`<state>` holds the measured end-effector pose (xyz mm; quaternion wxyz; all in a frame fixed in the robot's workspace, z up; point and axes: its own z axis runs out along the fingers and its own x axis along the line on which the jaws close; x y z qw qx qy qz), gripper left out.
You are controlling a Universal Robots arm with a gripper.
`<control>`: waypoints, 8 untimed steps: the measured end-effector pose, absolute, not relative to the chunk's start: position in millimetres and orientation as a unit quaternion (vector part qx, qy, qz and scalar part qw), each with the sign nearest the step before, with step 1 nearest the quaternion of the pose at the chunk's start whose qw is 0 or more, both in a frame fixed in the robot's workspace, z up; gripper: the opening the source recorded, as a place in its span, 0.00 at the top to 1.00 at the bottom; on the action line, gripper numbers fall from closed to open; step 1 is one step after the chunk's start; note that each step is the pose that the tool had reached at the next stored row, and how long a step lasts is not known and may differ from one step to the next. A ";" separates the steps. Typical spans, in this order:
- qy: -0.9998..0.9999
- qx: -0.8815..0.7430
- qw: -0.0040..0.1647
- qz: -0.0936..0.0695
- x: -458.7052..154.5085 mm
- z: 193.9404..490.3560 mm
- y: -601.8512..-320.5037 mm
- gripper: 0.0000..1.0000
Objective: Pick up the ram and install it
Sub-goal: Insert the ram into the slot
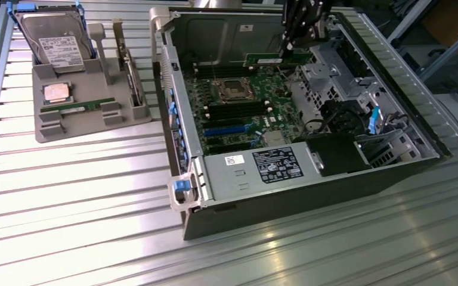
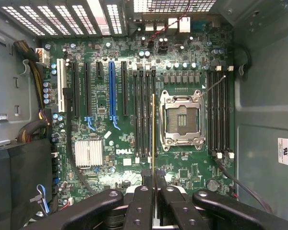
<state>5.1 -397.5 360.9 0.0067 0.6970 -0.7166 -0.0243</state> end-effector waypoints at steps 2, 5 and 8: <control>-0.717 0.697 0.007 -0.024 5.1 360.5 -397.6 0.87; -0.717 0.697 0.007 -0.024 5.1 359.5 -397.7 0.87; -0.717 0.697 0.007 -0.024 5.1 358.4 -397.8 0.87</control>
